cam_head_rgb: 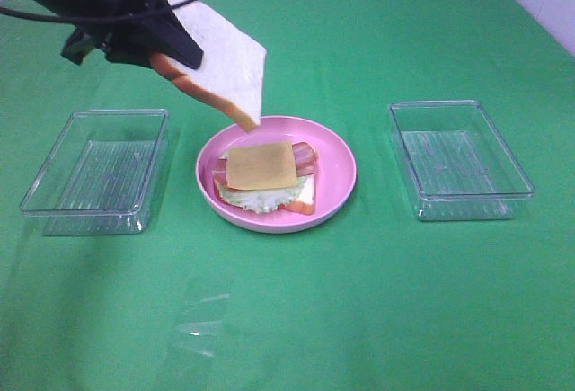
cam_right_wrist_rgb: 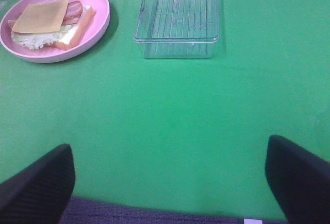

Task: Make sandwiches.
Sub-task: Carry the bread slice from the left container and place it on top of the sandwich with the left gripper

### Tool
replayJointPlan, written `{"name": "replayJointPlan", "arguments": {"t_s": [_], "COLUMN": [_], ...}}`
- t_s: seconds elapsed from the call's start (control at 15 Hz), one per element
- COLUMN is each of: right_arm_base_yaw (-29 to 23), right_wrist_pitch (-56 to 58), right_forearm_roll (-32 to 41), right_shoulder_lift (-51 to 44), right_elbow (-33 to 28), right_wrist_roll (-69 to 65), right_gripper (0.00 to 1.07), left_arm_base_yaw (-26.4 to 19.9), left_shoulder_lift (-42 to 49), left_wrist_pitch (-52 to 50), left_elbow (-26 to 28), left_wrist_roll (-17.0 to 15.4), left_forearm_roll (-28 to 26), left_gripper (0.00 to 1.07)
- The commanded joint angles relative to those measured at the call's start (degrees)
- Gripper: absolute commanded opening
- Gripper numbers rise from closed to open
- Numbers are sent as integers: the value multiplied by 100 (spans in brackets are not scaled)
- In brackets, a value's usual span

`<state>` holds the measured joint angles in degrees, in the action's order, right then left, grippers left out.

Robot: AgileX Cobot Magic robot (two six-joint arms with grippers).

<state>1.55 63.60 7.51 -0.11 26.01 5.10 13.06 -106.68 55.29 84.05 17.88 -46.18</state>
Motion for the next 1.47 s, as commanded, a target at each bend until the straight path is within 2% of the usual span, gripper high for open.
{"name": "replayJointPlan", "arguments": {"t_s": [0.07, 0.13, 0.33, 0.47, 0.73, 1.2, 1.27, 1.33, 1.47], "right_arm_base_yaw": [-6, -6, -6, -6, -6, -6, -6, -6, -6], "right_wrist_pitch": [-6, -6, -6, -6, -6, -6, -6, -6, -6], "right_forearm_roll": [-29, -29, -29, -29, -29, -29, -29, -29, -29], "right_shoulder_lift": [-189, -189, -189, -189, -189, -189, -189, -189, -189], "right_elbow": [-6, -6, -6, -6, -6, -6, -6, -6, -6], "right_wrist_roll": [23, 23, 23, 23, 23, 23, 23, 23, 23], "right_gripper": [96, 96, 96, 96, 96, 96, 96, 96, 96], "left_arm_base_yaw": [264, 390, 550, 550, 550, 550, 550, 550, 550], "left_shoulder_lift": [-321, -470, -980, -1266, -1507, -1673, -1673, -1673, -1673], "left_wrist_pitch": [-155, -281, -527, -458, -458, -510, -533, -533, -567], "left_elbow": [-46, -46, -6, 52, 97, 97, 97, 97, 97], "left_wrist_roll": [17, -97, -34, -29, 350, 350, 350, 350, 344], "left_forearm_roll": [-201, -275, -888, -951, -1312, -1381, -1324, -1312, -1283], "left_gripper": [0, 0, 0, 0, 0, 1, 15, 19, 49]}}
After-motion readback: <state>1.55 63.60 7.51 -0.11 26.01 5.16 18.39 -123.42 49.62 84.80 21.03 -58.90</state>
